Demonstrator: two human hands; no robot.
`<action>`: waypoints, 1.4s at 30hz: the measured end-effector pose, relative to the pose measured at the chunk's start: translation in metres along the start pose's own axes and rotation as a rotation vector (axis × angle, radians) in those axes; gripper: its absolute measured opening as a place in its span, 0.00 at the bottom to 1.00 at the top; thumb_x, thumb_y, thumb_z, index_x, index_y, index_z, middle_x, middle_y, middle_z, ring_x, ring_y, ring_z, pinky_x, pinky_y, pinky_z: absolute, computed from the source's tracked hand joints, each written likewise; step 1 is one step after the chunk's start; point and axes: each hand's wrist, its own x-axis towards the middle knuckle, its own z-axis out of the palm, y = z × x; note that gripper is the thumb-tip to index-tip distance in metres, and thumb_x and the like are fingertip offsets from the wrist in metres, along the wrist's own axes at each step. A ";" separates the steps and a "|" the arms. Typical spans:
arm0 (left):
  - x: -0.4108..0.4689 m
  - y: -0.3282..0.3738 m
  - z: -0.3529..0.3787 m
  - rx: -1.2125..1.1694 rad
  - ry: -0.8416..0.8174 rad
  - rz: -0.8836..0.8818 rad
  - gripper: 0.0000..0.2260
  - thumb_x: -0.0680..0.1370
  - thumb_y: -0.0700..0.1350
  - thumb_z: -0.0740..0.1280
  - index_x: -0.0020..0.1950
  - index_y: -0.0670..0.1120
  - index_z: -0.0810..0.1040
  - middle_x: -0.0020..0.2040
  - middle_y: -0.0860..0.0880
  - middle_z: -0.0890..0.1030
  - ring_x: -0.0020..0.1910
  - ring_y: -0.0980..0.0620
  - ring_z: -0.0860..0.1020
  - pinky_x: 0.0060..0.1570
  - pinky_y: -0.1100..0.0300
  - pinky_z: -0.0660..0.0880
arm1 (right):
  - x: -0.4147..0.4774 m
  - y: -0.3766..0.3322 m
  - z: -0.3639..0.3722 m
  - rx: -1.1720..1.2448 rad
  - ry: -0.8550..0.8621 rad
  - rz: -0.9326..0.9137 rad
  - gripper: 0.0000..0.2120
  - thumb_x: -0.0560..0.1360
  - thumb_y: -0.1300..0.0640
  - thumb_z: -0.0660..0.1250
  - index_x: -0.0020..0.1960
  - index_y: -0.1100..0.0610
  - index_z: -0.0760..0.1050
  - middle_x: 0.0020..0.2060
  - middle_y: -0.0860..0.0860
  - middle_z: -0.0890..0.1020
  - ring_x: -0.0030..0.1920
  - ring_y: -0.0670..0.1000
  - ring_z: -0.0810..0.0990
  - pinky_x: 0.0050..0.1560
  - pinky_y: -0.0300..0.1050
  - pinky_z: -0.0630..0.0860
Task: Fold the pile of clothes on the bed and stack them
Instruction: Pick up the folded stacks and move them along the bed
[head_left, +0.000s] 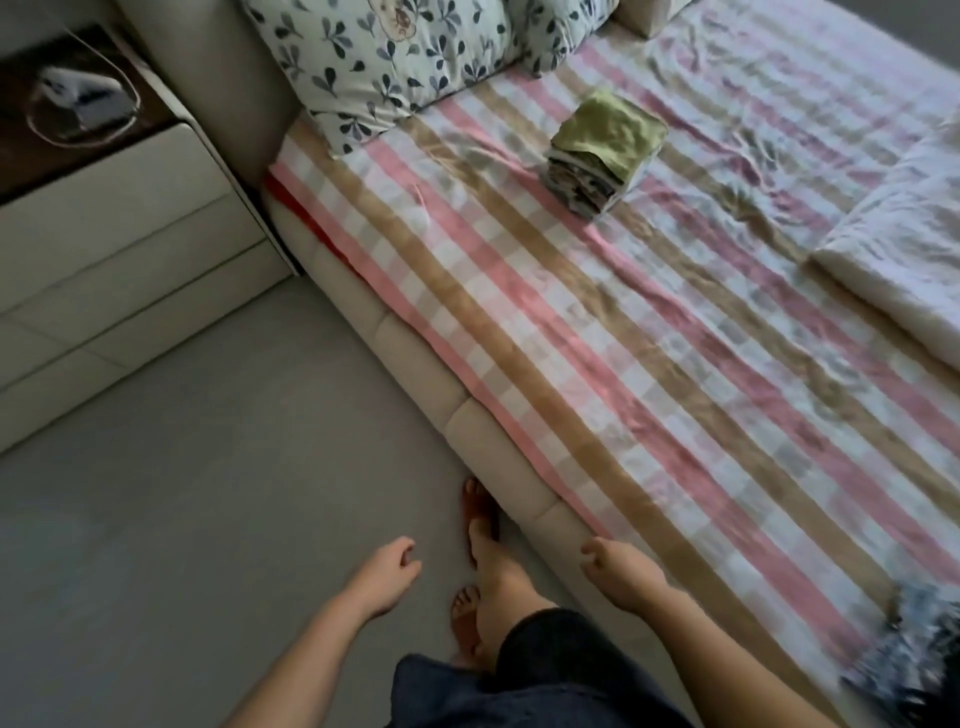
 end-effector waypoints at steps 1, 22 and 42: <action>0.006 0.005 -0.006 -0.003 -0.009 0.020 0.17 0.79 0.47 0.60 0.66 0.44 0.68 0.55 0.49 0.74 0.54 0.51 0.74 0.54 0.60 0.69 | 0.007 -0.004 -0.003 0.007 -0.017 0.017 0.15 0.78 0.49 0.55 0.61 0.50 0.73 0.58 0.50 0.77 0.56 0.51 0.76 0.53 0.43 0.73; 0.217 0.173 -0.311 0.224 0.014 0.374 0.19 0.79 0.47 0.60 0.70 0.46 0.67 0.65 0.50 0.73 0.62 0.53 0.71 0.61 0.61 0.67 | 0.211 -0.188 -0.233 0.251 0.353 0.013 0.14 0.79 0.50 0.57 0.62 0.48 0.72 0.56 0.47 0.79 0.52 0.46 0.78 0.53 0.38 0.77; 0.532 0.509 -0.423 0.172 0.031 0.874 0.12 0.79 0.42 0.61 0.61 0.42 0.74 0.59 0.45 0.76 0.56 0.53 0.73 0.55 0.65 0.66 | 0.452 -0.131 -0.508 0.774 0.944 0.278 0.16 0.75 0.58 0.64 0.62 0.58 0.74 0.59 0.54 0.77 0.59 0.52 0.74 0.58 0.42 0.68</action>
